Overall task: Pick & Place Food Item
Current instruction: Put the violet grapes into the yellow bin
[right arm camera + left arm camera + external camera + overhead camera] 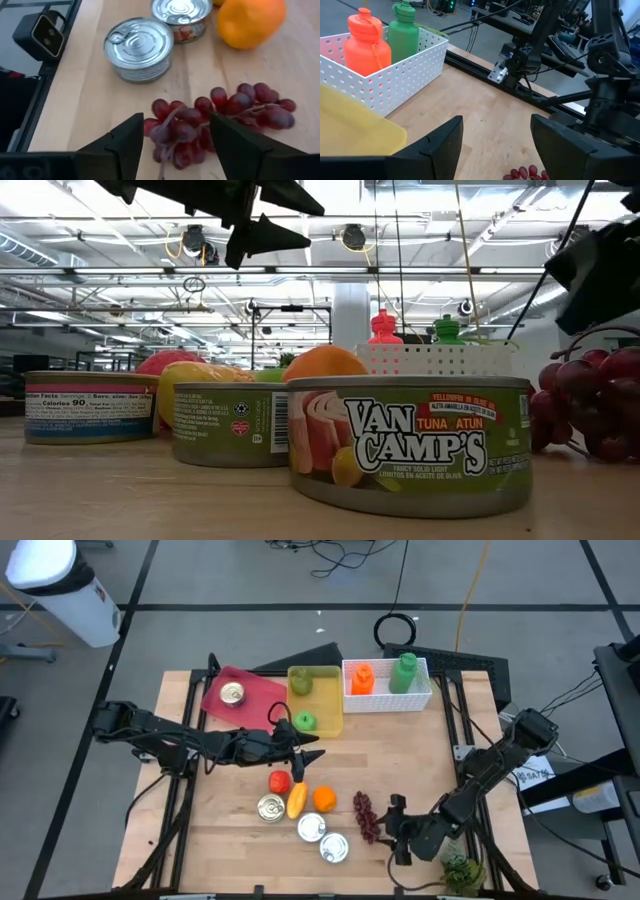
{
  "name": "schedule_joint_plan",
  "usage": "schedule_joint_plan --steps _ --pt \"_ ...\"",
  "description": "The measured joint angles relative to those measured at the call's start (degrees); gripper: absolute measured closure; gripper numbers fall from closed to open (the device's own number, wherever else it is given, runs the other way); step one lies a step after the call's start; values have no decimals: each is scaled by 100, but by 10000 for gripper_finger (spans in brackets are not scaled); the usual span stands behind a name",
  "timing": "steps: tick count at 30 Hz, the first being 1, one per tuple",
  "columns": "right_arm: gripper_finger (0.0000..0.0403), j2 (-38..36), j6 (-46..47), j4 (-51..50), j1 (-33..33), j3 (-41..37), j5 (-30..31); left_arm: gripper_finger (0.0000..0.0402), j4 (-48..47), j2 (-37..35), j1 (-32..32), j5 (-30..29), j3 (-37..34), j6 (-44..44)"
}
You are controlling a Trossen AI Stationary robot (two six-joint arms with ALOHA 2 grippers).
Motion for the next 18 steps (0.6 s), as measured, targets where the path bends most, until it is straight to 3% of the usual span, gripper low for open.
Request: schedule_joint_plan --steps 9,18 --pt "224 490 -356 584 -96 -2 -514 158 0 0 0 0 0 19" --pt "322 501 -328 583 -267 0 -594 158 0 0 0 0 0 -1"
